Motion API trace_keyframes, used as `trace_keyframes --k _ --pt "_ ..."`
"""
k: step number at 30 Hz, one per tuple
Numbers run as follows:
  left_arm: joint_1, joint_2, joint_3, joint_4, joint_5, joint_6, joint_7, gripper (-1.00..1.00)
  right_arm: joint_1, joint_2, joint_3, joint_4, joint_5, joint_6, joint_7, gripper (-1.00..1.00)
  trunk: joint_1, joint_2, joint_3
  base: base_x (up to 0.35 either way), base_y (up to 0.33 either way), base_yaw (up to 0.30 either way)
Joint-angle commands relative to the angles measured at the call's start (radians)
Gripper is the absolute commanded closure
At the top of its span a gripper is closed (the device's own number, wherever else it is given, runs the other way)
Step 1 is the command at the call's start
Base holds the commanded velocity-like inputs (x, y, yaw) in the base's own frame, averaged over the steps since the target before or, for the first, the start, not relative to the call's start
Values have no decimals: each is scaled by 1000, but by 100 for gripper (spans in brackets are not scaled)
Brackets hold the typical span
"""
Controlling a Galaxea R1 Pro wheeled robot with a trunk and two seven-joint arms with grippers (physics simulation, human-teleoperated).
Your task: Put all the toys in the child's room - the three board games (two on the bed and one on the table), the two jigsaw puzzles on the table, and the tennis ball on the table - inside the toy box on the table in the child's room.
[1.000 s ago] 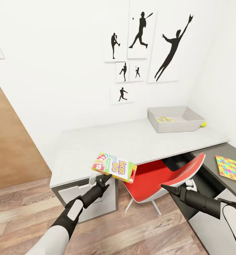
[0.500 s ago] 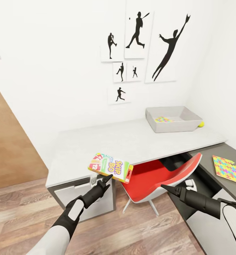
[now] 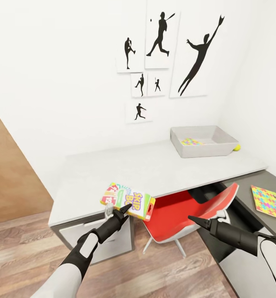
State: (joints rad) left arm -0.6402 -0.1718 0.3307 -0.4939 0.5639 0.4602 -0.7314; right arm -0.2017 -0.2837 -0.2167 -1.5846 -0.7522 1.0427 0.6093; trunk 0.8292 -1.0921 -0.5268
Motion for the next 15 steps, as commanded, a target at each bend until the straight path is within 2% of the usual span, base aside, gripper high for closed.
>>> trace_keyframes --k 1,15 --pt "-1 -1 5 0 2 8 -2 -100 -1 0 -1 0 6 4 7 -100 0 -1 -1 50 -5 0" --pt "-1 0 5 0 3 8 -3 -100 -1 0 -1 0 7 4 7 -100 0 -1 -1 22 -1 0"
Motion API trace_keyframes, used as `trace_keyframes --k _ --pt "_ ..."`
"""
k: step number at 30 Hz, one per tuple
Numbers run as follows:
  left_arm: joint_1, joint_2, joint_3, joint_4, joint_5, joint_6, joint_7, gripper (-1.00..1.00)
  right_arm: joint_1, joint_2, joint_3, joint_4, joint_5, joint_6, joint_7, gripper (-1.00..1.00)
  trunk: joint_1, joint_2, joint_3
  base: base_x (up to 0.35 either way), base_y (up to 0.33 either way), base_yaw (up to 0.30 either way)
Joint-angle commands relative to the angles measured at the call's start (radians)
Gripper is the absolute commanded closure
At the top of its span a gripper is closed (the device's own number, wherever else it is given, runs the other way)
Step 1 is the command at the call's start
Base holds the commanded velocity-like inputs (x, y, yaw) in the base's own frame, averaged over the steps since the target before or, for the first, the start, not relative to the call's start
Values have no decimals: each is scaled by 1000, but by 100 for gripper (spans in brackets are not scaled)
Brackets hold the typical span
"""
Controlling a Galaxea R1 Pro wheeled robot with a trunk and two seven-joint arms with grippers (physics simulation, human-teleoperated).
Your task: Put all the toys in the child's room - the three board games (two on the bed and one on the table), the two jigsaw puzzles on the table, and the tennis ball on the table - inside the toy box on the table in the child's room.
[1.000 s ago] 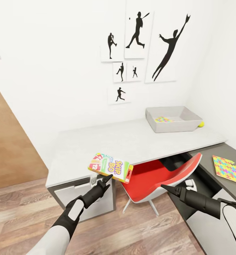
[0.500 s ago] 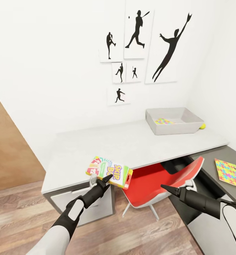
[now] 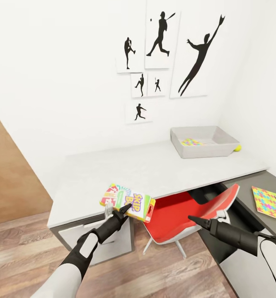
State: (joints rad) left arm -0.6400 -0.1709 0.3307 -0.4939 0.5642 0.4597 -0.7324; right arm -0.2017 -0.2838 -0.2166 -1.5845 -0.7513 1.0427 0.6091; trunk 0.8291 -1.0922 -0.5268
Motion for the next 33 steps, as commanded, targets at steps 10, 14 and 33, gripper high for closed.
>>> trace_keyframes --k 10,14,33 --pt "0 -1 6 0 3 6 -2 -100 -1 0 -1 0 6 4 8 -100 0 -1 -1 97 0 0" --pt "0 -1 7 0 3 4 -2 100 -1 0 -1 0 6 4 8 -100 0 -1 -1 4 0 0" --pt "-1 -1 4 0 3 -23 -4 100 -1 1 -1 0 5 4 8 -100 0 -1 -1 0 0 0"
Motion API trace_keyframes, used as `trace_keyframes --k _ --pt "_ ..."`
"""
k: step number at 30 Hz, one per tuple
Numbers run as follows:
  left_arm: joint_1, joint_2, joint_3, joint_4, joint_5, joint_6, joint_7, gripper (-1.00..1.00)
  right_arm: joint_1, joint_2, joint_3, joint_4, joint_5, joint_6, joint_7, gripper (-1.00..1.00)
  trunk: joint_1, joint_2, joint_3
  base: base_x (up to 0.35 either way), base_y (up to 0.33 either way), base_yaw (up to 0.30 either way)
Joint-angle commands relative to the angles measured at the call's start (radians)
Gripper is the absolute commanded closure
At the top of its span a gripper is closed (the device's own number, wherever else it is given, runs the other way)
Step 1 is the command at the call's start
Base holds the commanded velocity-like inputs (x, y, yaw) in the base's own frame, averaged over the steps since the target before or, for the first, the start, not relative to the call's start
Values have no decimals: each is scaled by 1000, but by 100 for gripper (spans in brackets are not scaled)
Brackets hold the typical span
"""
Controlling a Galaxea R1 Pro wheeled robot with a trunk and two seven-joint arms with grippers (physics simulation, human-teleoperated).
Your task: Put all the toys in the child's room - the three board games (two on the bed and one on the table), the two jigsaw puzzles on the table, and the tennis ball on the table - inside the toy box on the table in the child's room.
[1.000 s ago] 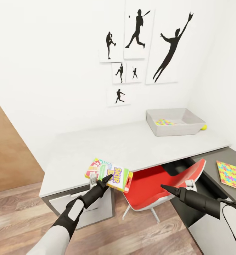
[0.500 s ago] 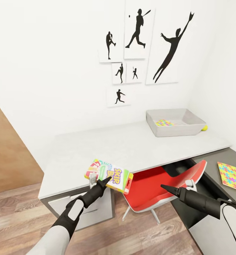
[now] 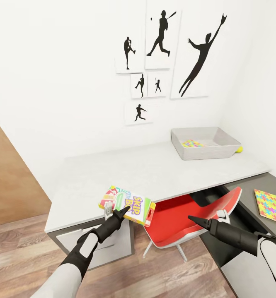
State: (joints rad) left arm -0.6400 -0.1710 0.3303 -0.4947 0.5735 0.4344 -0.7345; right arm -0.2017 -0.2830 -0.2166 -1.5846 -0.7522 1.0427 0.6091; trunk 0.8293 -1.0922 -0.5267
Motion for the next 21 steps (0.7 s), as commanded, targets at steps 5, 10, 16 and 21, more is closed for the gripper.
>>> trace_keyframes --k 5,10,16,21 --pt "0 -1 4 1 -7 4 -2 100 -1 0 -1 0 6 4 8 -100 0 -1 -1 0 0 0" --pt "0 -1 4 1 -7 7 -6 100 -1 0 -1 0 7 4 8 -100 -8 13 5 0 0 0" --pt "0 -1 4 1 -7 10 -6 100 -1 0 -1 0 6 4 8 -100 -31 55 24 0 0 0" --pt "-1 -1 3 1 -7 10 -6 100 -1 0 -1 0 6 4 8 -100 -50 90 40 0 0 0"
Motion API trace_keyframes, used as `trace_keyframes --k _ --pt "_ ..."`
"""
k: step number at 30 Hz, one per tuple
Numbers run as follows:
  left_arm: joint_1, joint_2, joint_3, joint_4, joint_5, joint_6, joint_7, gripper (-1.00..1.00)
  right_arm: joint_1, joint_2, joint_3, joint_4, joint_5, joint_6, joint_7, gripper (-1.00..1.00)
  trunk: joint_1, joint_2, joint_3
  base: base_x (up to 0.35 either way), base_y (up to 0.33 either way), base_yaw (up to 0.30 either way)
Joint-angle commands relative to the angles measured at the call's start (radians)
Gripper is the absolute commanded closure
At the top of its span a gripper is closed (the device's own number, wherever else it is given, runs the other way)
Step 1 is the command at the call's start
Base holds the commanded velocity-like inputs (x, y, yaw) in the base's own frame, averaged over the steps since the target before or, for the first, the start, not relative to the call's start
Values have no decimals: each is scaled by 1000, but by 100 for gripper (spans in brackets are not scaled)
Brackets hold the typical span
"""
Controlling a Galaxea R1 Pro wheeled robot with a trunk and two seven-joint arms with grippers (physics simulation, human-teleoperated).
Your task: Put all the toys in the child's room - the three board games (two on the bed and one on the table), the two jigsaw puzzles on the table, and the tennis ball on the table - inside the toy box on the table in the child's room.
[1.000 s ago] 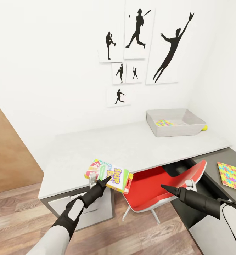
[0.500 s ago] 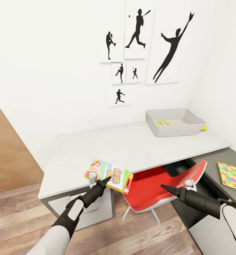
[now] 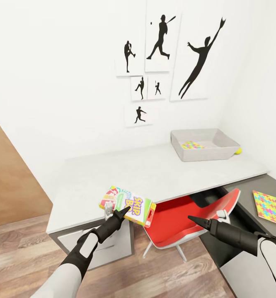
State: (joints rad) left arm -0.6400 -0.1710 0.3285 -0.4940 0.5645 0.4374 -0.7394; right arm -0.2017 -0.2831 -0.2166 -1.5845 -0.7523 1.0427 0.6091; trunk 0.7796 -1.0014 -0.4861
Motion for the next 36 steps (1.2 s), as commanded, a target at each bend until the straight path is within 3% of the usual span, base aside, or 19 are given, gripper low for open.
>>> trace_keyframes --k 1,36 --pt "0 -1 5 0 2 7 -1 100 -1 0 -1 0 6 4 8 -100 -4 7 2 0 0 0" --pt "0 -2 4 0 0 9 -4 100 -1 -1 -4 0 -2 4 14 -100 -138 252 112 0 0 0"
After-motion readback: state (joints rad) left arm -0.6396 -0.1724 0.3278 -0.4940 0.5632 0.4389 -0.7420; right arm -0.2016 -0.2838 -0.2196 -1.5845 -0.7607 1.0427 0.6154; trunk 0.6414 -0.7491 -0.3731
